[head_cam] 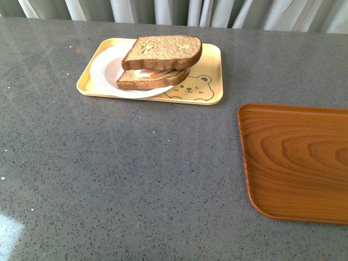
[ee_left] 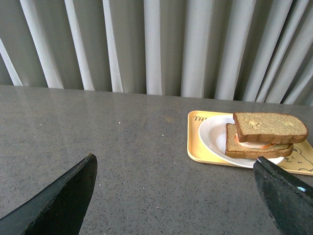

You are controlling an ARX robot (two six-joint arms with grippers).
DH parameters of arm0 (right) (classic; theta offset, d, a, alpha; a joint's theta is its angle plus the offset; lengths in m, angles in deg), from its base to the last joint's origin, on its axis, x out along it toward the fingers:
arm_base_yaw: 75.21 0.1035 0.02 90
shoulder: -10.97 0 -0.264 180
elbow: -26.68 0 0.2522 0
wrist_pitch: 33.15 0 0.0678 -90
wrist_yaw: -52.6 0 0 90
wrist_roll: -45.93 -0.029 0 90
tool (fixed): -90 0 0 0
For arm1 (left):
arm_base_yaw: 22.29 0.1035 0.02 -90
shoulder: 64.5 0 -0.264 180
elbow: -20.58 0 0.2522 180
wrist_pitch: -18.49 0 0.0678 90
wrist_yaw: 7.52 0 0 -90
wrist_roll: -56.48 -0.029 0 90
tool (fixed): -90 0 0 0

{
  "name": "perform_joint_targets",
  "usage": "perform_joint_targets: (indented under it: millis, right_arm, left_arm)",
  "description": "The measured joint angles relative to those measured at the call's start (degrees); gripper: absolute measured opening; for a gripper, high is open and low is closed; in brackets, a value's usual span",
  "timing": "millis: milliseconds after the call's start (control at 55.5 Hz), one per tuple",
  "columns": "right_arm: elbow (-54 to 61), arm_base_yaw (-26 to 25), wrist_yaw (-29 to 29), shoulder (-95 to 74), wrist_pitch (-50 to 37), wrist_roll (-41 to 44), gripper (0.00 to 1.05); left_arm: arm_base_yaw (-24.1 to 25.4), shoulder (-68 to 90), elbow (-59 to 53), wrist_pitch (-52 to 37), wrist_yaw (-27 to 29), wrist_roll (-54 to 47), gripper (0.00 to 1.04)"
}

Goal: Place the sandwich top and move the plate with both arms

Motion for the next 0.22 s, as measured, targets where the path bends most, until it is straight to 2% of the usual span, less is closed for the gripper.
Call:
perform_joint_targets:
  millis: [216]
  right_arm:
    - [0.0,0.0,0.0,0.0,0.0,0.0,0.96]
  left_arm:
    - [0.0,0.0,0.0,0.0,0.0,0.0,0.96]
